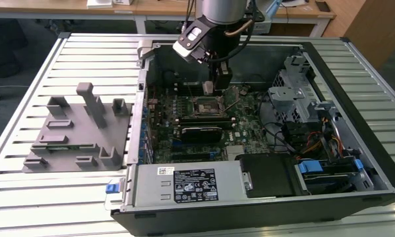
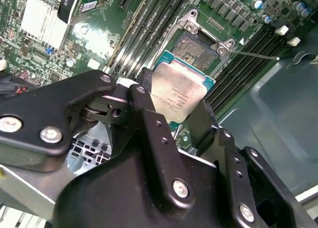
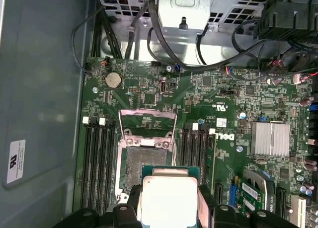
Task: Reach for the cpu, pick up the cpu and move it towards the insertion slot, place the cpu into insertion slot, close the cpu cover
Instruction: 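Place the cpu into insertion slot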
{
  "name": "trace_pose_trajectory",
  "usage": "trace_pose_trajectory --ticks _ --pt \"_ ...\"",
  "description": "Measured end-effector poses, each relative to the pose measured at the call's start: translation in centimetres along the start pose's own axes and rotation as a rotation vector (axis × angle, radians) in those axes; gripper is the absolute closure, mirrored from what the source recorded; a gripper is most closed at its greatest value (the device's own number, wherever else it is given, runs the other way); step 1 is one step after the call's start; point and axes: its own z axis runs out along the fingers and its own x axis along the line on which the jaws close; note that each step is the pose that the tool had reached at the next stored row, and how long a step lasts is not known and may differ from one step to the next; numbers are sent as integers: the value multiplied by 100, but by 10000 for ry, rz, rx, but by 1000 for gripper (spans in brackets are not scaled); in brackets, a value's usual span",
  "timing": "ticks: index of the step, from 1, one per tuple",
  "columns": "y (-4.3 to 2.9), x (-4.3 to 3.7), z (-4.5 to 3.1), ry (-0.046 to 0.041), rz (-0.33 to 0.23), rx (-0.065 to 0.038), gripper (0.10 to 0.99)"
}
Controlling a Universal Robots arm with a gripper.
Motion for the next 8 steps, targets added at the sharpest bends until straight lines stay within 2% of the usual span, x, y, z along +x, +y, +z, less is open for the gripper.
trace_pose_trajectory --ticks 8 --pt "0 21 93 -1 2 0 557"
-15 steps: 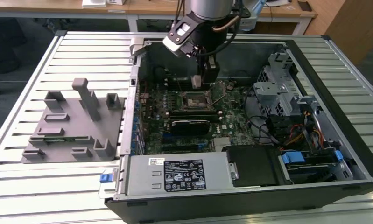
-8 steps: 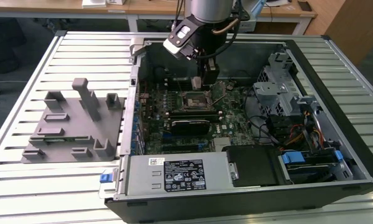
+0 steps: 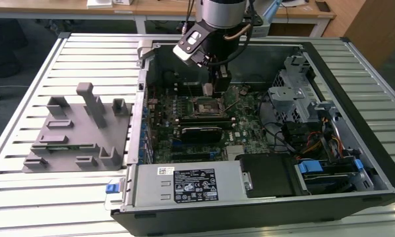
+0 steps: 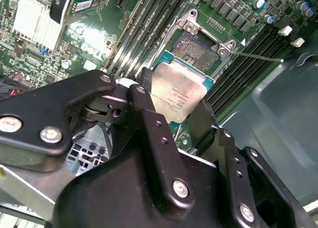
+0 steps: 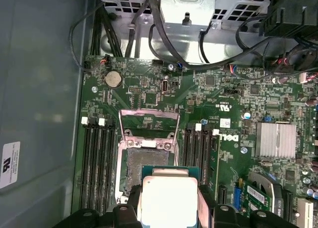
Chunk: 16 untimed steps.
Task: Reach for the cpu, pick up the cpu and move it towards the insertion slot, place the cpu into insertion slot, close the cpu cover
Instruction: 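Place the cpu into insertion slot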
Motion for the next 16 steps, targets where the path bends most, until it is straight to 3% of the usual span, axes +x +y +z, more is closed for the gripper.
trace_pose_trajectory --ticks 16 --pt "-1 72 188 -6 -1 0 557"
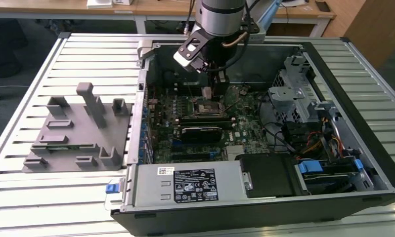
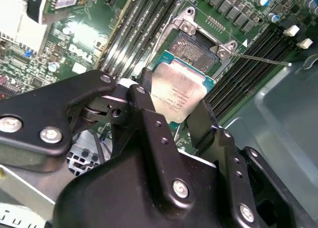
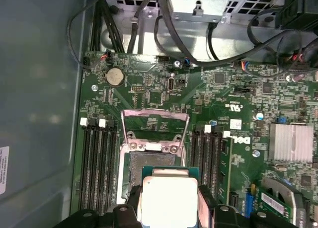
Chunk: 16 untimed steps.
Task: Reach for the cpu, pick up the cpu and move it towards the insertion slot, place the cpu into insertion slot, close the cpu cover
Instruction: 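Place the cpu into insertion slot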
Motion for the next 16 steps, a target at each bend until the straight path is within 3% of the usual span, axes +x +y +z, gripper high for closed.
trace_pose_trajectory --ticks 10,16 --pt "-4 33 157 -1 7 0 557" --pt "-8 37 213 -3 70 0 557"
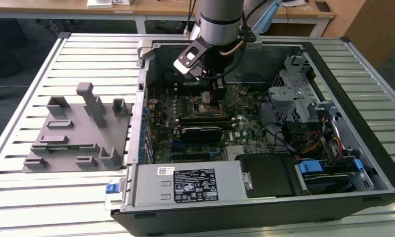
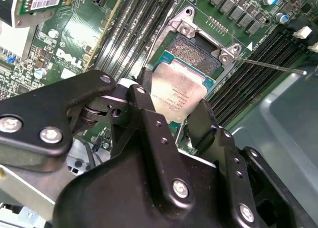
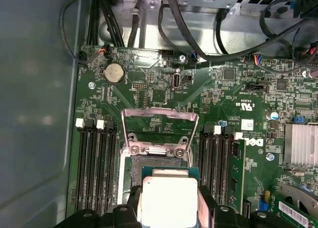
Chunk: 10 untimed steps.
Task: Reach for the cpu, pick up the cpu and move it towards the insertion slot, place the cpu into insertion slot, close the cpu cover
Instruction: 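Place the cpu into insertion slot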
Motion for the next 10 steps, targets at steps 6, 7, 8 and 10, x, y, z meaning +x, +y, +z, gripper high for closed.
trace_pose_trajectory --ticks 6,7,8,10 --pt "0 27 51 -1 48 -1 557" --pt "0 27 55 -2 52 0 557" --pt "0 27 58 -2 54 0 557" --pt "-1 28 67 -2 57 -1 557"
